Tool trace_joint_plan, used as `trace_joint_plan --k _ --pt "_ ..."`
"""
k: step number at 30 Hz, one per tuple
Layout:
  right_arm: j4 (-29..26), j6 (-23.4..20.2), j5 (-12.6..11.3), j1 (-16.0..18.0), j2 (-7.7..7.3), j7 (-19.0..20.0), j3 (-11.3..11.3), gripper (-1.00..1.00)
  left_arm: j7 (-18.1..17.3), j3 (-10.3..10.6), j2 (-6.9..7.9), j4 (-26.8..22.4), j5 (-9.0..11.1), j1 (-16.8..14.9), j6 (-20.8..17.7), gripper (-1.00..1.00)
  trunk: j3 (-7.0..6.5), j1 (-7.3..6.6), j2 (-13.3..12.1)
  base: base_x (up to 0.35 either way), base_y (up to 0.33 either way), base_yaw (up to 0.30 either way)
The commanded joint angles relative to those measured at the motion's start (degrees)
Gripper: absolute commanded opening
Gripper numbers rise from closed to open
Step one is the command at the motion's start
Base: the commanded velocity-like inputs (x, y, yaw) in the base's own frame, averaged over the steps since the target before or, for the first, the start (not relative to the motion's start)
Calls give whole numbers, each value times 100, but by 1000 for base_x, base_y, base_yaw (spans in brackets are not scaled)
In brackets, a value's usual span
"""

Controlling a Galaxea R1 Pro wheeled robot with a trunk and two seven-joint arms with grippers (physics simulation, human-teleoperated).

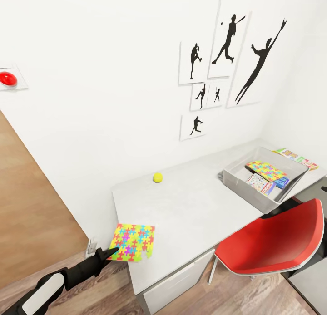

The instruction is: Put all the toys in the child's room - the three board games (two on the bed and one on the table), the two jigsaw puzzles on the table, and the tennis ball on the table - inside the toy box on the table in the child's room.

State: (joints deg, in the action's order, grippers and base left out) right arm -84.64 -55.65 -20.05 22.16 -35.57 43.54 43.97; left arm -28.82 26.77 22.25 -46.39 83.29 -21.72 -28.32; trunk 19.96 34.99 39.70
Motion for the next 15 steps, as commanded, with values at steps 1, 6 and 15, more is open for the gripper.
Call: trace_joint_plan --k 1,6,15 --pt "0 -25 19 7 -1 33 6 100 -3 19 7 7 3 -6 2 -100 8 1 6 0 0 0" --pt "0 -25 19 7 -2 36 6 100 -7 19 7 0 3 -7 2 -100 8 1 6 0 0 0" --pt "0 -25 19 7 -43 37 6 100 -9 1 10 -532 3 -8 2 -100 8 1 6 0 0 0"
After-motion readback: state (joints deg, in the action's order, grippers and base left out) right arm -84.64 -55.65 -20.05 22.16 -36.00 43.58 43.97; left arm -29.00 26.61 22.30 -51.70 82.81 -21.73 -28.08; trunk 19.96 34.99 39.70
